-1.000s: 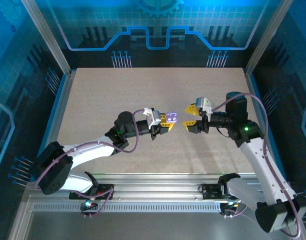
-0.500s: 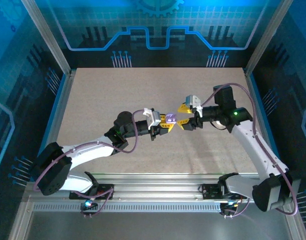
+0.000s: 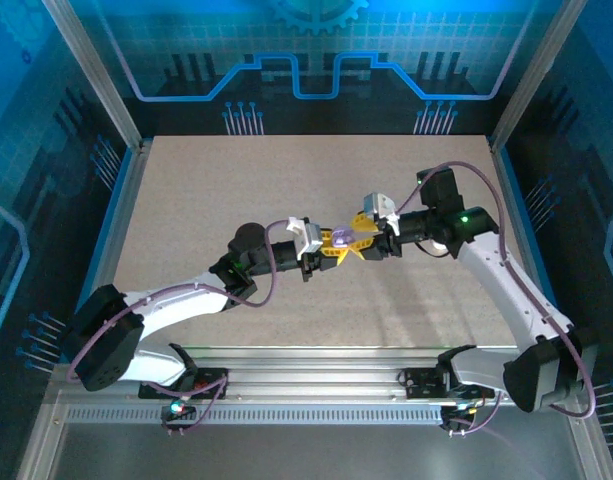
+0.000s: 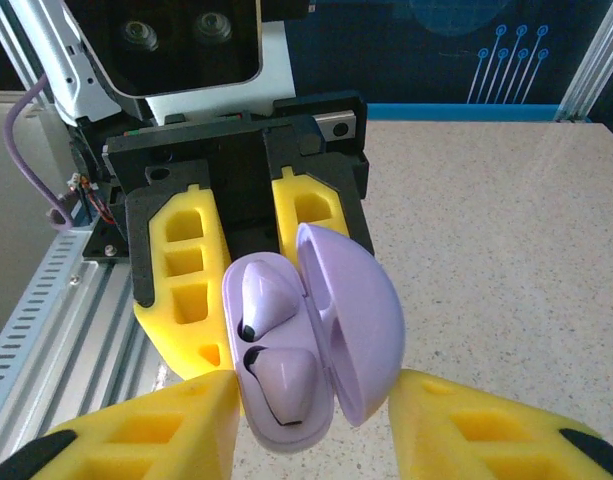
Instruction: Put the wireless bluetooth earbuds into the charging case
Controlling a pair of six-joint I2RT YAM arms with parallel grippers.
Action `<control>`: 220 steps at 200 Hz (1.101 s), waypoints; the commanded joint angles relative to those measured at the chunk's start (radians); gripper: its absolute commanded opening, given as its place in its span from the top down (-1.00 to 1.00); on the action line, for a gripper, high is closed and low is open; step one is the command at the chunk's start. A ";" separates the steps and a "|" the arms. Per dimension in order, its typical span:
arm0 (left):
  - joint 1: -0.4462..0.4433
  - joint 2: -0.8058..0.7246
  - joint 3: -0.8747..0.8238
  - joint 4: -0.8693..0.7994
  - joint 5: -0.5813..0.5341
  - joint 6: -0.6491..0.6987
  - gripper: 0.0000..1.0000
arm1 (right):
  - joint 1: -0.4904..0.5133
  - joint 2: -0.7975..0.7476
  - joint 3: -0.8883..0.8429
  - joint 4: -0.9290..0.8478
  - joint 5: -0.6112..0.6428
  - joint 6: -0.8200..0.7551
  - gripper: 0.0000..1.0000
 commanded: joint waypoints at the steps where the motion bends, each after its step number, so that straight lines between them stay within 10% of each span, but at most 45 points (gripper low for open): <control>1: -0.007 -0.016 0.031 0.011 0.014 0.025 0.62 | -0.002 -0.055 0.011 -0.034 -0.022 -0.026 0.18; 220: -0.013 -0.029 0.033 -0.003 0.032 0.037 0.62 | 0.026 -0.023 0.053 -0.076 0.037 -0.138 0.31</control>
